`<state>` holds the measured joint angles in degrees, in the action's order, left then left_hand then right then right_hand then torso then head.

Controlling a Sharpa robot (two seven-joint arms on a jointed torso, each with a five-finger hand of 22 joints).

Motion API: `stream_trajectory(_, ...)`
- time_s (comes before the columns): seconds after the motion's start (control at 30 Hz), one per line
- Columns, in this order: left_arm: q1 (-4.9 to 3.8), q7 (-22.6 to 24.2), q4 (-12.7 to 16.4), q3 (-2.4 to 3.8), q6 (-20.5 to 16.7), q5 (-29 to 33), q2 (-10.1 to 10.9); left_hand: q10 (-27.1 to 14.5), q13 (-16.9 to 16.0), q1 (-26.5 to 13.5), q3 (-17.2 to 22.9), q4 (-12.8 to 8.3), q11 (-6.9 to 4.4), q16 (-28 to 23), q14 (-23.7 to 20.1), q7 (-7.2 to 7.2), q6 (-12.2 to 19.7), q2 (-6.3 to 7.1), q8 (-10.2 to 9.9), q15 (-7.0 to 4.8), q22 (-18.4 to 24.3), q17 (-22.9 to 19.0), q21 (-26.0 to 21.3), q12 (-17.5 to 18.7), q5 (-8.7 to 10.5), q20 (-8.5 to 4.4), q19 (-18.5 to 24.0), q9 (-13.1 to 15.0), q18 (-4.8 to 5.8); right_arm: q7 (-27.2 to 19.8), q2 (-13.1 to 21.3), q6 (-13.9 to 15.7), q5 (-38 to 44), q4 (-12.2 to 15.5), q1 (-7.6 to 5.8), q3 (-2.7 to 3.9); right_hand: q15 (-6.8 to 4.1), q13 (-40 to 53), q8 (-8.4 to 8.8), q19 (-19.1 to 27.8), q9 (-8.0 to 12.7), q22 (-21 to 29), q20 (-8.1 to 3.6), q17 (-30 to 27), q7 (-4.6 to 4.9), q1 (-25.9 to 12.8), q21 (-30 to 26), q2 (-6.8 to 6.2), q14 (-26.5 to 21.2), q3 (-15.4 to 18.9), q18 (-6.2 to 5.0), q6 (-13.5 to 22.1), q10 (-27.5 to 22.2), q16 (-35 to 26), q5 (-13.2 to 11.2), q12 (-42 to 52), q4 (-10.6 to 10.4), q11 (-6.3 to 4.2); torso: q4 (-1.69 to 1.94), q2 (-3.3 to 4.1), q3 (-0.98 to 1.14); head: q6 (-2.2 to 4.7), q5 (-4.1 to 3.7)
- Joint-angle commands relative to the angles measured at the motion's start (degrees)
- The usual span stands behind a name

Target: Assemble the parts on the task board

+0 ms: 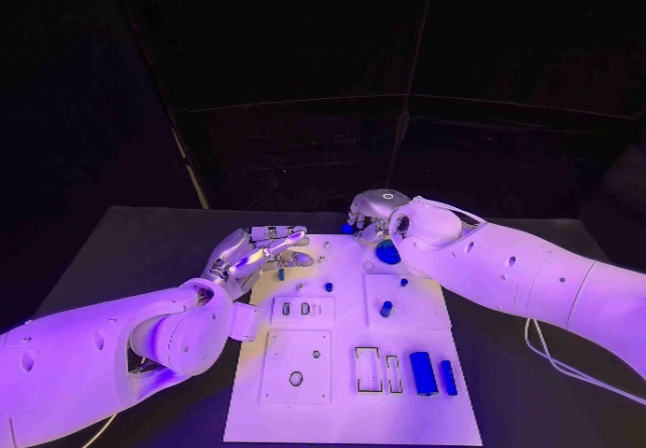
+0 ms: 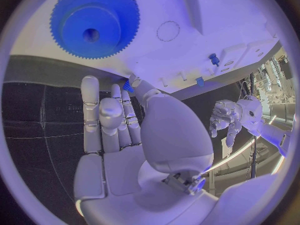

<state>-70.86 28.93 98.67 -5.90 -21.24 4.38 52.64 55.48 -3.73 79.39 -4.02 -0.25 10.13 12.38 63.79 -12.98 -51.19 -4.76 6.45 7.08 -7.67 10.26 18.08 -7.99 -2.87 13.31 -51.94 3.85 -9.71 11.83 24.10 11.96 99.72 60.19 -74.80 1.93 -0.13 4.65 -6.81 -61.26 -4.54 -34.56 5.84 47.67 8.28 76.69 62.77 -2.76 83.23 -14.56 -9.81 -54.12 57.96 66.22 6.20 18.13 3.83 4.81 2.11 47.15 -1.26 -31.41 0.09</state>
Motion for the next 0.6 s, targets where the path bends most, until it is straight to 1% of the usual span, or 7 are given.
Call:
stream_trajectory(0.03,-0.11,0.15,0.04,0.03,0.69,-0.45,-0.04,-0.03,0.03,0.15,-0.06,-0.27,0.38,-0.22,0.29,-0.86,0.13,-0.23,-0.21,0.03,0.1,0.08,-0.35,0.38,0.08,0.09,-0.35,-0.06,-0.76,-0.41,-0.11,0.63,-0.27,-0.07,-0.13,0.03,-0.02,-0.1,-0.3,-0.38,0.0,-0.02,0.12,-0.02,0.11,-0.05,0.3,0.52,0.28,-0.53,-0.11,-0.55,0.36,0.34,0.49,0.23,-0.05,-0.04,0.02,-0.01,0.02,0.0,-0.01)
stream_trajectory(0.27,-0.13,0.11,-0.01,0.03,0.71,-0.45,-0.06,-0.03,0.03,0.16,-0.05,-0.29,0.38,-0.23,0.29,-0.86,0.13,-0.24,-0.21,0.03,0.11,0.08,-0.35,0.38,0.08,0.09,-0.35,-0.06,-0.76,-0.46,-0.21,1.67,-0.41,-0.11,-0.13,0.03,0.06,-0.27,-0.14,-0.33,0.13,0.07,0.16,-0.09,0.25,-0.15,0.29,0.27,0.25,-0.78,-0.1,-0.49,0.21,0.31,0.9,0.07,-0.15,0.09,0.08,-0.01,0.01,0.03,-0.02)
stream_trajectory(0.43,-0.14,0.05,-0.04,0.03,0.71,-0.45,-0.02,-0.03,0.03,0.22,0.01,-0.37,0.38,-0.25,0.3,-0.87,0.14,-0.28,-0.24,0.03,0.12,0.09,-0.36,0.41,0.09,0.09,-0.36,-0.06,-0.76,-0.18,-0.36,2.9,-0.43,-0.44,-0.13,0.03,0.29,-0.59,0.59,-0.21,0.51,0.18,0.33,-0.24,0.61,-0.51,0.29,-0.42,0.18,-1.06,-0.1,0.5,-0.35,0.23,1.06,-0.31,-0.42,0.38,0.04,-0.01,0.01,0.0,0.01)
stream_trajectory(0.6,-0.15,0.02,-0.06,0.03,0.73,-0.45,-0.02,-0.03,0.03,0.22,0.01,-0.37,0.38,-0.25,0.3,-0.87,0.14,-0.28,-0.24,0.03,0.12,0.09,-0.36,0.41,0.09,0.09,-0.36,-0.06,-0.76,0.07,-0.59,3.31,-0.44,-0.77,-0.13,0.03,0.48,-0.71,1.23,-0.02,0.71,0.41,0.49,-0.51,0.93,-0.78,0.21,-1.0,0.07,-1.12,-0.12,1.41,-0.7,0.08,0.98,-0.45,-0.65,0.62,0.06,-0.01,0.0,0.01,-0.01)
